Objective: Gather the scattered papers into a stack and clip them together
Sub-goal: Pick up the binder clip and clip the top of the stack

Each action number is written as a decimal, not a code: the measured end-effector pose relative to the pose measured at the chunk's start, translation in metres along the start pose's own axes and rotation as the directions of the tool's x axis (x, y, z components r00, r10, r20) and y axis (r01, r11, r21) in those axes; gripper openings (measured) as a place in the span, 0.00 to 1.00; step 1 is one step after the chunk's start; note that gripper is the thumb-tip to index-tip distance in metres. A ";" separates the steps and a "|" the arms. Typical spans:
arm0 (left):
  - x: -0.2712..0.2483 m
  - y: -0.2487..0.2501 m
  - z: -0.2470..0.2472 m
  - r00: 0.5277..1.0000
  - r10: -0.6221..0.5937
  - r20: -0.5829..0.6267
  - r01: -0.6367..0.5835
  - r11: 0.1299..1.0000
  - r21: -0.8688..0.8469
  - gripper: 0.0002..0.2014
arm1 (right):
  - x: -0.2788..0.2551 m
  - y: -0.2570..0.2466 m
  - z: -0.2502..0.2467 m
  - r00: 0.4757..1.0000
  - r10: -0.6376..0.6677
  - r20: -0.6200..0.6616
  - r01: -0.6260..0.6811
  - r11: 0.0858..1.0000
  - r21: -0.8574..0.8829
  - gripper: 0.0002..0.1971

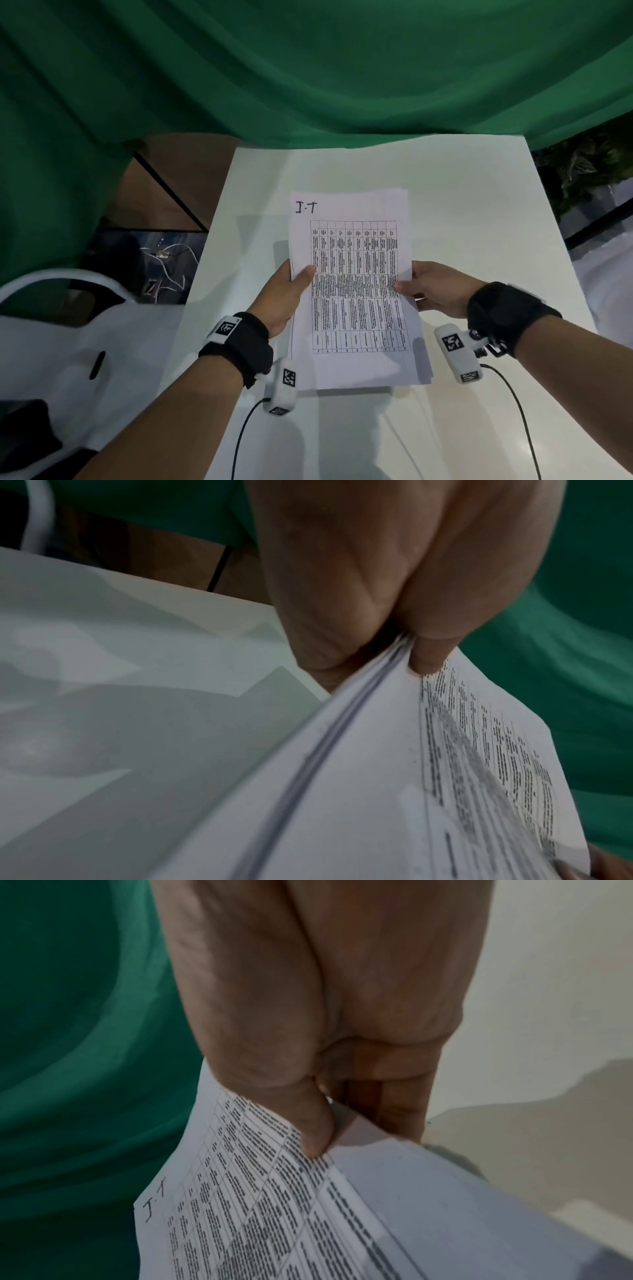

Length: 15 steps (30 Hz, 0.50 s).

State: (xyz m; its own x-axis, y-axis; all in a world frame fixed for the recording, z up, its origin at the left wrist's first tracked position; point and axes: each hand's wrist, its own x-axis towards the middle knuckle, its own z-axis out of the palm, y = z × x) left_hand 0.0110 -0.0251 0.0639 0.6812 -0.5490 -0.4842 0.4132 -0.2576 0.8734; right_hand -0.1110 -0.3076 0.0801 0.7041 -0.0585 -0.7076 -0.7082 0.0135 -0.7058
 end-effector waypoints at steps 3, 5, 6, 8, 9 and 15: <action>0.003 -0.003 -0.017 1.000 0.014 -0.024 -0.014 1.000 0.011 0.22 | 0.021 -0.012 0.005 0.997 0.002 0.079 0.000 1.000 -0.026 0.08; 0.007 -0.004 -0.031 0.999 0.013 -0.043 -0.013 1.000 0.009 0.21 | 0.035 -0.022 0.008 0.989 0.005 0.148 -0.001 1.000 -0.030 0.08; 0.010 -0.005 -0.038 0.998 0.011 -0.057 -0.011 1.000 0.001 0.21 | 0.039 -0.030 0.012 0.983 0.005 0.182 0.001 0.999 -0.037 0.08; 0.017 -0.006 -0.052 0.996 0.002 -0.088 -0.003 1.000 -0.020 0.19 | 0.052 -0.045 0.019 0.978 0.007 0.210 0.002 0.999 -0.041 0.05; 0.020 -0.006 -0.060 0.994 -0.001 -0.107 -0.002 0.999 -0.034 0.18 | 0.060 -0.053 0.021 0.982 0.007 0.190 0.000 0.999 -0.036 0.08; 0.041 -0.013 -0.115 0.977 -0.048 -0.207 0.034 0.997 -0.068 0.21 | 0.147 -0.086 0.012 0.866 -0.324 -0.381 0.165 0.905 -0.393 0.05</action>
State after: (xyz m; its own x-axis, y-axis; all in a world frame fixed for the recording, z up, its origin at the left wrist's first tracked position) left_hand 0.1029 0.0470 0.0271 0.7708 -0.3599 -0.5256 0.4766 -0.2216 0.8507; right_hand 0.0536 -0.3057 0.0363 0.8198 -0.4350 -0.3724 -0.5442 -0.3899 -0.7428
